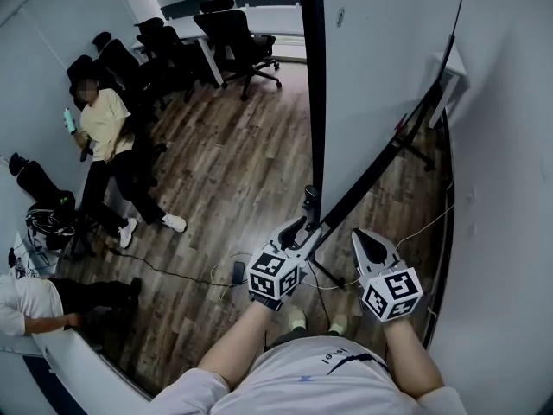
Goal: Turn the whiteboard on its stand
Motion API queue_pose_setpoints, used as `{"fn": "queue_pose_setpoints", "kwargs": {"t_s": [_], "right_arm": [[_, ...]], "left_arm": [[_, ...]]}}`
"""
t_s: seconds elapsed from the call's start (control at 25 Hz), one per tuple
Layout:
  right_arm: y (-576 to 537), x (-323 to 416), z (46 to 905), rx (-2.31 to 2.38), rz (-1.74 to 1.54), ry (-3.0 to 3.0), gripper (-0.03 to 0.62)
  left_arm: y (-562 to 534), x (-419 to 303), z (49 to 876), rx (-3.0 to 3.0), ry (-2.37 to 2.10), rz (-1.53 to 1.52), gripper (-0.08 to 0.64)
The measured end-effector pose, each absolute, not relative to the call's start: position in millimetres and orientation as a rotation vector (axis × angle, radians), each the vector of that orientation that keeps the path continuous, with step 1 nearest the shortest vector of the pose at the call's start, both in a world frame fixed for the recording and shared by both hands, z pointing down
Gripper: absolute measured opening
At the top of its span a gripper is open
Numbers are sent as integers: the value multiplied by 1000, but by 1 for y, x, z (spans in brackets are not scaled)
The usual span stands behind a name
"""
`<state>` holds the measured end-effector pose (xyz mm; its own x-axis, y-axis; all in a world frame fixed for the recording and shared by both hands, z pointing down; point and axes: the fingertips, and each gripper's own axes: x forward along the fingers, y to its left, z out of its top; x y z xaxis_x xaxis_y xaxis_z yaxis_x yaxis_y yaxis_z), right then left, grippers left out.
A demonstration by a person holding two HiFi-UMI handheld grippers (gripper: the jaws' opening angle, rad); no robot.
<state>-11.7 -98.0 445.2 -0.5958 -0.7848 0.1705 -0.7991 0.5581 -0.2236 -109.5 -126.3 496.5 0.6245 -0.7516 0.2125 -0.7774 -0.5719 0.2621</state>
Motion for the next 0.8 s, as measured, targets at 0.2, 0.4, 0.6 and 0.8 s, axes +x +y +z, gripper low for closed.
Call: {"fn": "queue_pose_setpoints", "kwargs": {"t_s": [0.2,0.4,0.6,0.8], "right_arm": [[-100,-8,445,1395,422,-2731,12],[-96,-12,439,1378,419,-2740,12],[-94,-11,427,1384,384,-2758,12],[-98,-11,423,1387,389,-2767,12]], "left_arm": [[-108,-93,468,2532,-1199,52,125],[-95,-88,437,2534,-1214,-9,43],[-90,-71,418,2565,-1188,-27,12],[-90,-59,411,2592,-1179,3,12]]}}
